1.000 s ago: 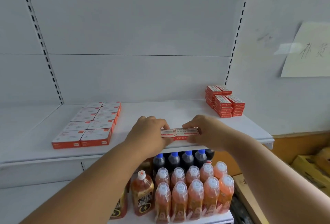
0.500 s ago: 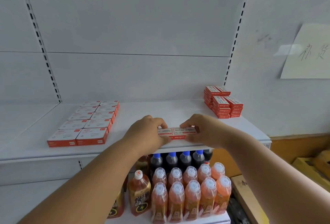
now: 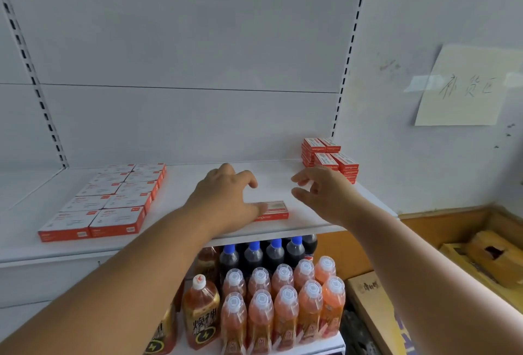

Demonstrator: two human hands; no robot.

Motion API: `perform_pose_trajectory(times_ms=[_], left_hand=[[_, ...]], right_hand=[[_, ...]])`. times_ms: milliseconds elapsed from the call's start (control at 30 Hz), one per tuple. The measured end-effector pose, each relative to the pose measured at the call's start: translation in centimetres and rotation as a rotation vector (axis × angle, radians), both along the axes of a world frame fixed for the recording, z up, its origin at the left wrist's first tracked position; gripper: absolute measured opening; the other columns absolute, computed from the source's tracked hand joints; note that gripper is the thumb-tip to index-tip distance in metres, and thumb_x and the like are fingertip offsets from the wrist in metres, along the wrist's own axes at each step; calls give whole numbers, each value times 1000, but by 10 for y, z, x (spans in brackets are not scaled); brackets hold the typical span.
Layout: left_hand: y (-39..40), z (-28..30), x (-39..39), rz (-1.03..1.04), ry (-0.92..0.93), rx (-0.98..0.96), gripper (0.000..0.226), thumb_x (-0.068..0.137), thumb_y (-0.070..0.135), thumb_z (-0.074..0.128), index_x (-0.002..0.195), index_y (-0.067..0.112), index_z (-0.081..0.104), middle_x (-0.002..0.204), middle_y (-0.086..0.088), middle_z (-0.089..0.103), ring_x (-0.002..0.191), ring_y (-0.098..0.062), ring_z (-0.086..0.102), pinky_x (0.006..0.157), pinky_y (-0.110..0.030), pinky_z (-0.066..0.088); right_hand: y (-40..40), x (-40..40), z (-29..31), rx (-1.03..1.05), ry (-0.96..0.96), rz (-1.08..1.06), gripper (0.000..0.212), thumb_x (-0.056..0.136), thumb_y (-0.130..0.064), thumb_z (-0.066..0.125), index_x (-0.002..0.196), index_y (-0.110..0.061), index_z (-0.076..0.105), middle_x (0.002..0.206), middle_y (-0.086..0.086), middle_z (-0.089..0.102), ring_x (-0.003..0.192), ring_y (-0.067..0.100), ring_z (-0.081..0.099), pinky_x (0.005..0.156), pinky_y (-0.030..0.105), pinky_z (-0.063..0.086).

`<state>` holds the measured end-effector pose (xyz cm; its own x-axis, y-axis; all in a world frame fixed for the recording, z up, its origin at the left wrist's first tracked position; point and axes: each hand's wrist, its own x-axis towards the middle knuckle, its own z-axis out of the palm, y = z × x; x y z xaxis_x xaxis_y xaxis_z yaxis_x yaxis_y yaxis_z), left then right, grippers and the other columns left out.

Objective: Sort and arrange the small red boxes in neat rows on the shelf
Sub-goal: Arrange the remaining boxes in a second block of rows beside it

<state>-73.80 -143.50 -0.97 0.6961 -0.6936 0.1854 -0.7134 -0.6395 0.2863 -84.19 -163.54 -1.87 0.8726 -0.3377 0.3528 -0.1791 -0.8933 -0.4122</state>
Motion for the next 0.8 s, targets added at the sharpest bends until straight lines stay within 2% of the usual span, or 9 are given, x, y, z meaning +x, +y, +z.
perform_pose_trajectory(times_ms=[167,233,333,400,467,533,600,700,800], left_hand=[[-56,3,-18,-73,46,-107,34,88,52,59,116,34,60,118,6,51,112,-15,48,96,-33,44],[-83,6,-23,-63,67,-156,27,90,47,60,111,30,63,113,6,55,103,-14,54,89,-30,47],[-127,13,-27,31,113,-244,17,92,40,58,98,24,64,105,3,62,92,-17,58,79,-30,48],[-155,17,-25,119,146,-263,24,94,43,55,86,20,60,94,-4,65,82,-20,59,69,-30,45],[-179,19,-23,195,161,-214,40,95,49,50,84,13,61,90,-15,65,75,-26,61,63,-33,44],[-197,17,-18,258,187,-135,56,94,56,46,100,5,67,96,-18,66,88,-31,66,66,-33,44],[-208,14,-14,310,218,-83,56,93,59,46,104,8,67,101,-15,69,95,-30,66,69,-32,42],[-217,12,-13,362,243,-112,38,91,50,54,83,14,63,90,-13,67,80,-27,62,61,-28,37],[-213,15,-14,434,247,-221,31,87,28,55,61,13,47,63,-8,49,57,-22,43,48,-28,27]], right_hand=[[-51,-3,-1,81,-206,-168,13,86,-19,68,99,-18,70,100,-2,60,90,20,61,73,25,43],[-71,-5,2,94,-231,-224,15,87,-20,67,102,-18,68,102,-2,55,88,20,59,72,25,42],[-97,-4,6,94,-176,-306,32,90,-36,64,117,-20,60,117,3,52,83,17,53,74,29,47],[-111,0,7,108,-52,-337,45,90,-47,59,127,-22,52,122,6,51,88,21,57,78,32,50],[-121,4,7,104,34,-322,46,90,-50,55,124,-19,51,118,6,52,92,25,60,80,35,52],[-129,7,6,112,38,-285,42,91,-49,54,118,-17,52,109,5,52,87,25,59,79,38,54],[-136,7,5,140,48,-248,38,91,-46,52,117,-17,52,101,3,49,84,24,57,75,35,52],[-144,4,5,169,42,-220,32,92,-36,48,117,-16,51,102,4,53,84,25,59,71,33,50],[-149,2,5,220,-85,-203,33,90,-22,47,121,-14,53,112,6,54,83,22,54,67,29,44]])
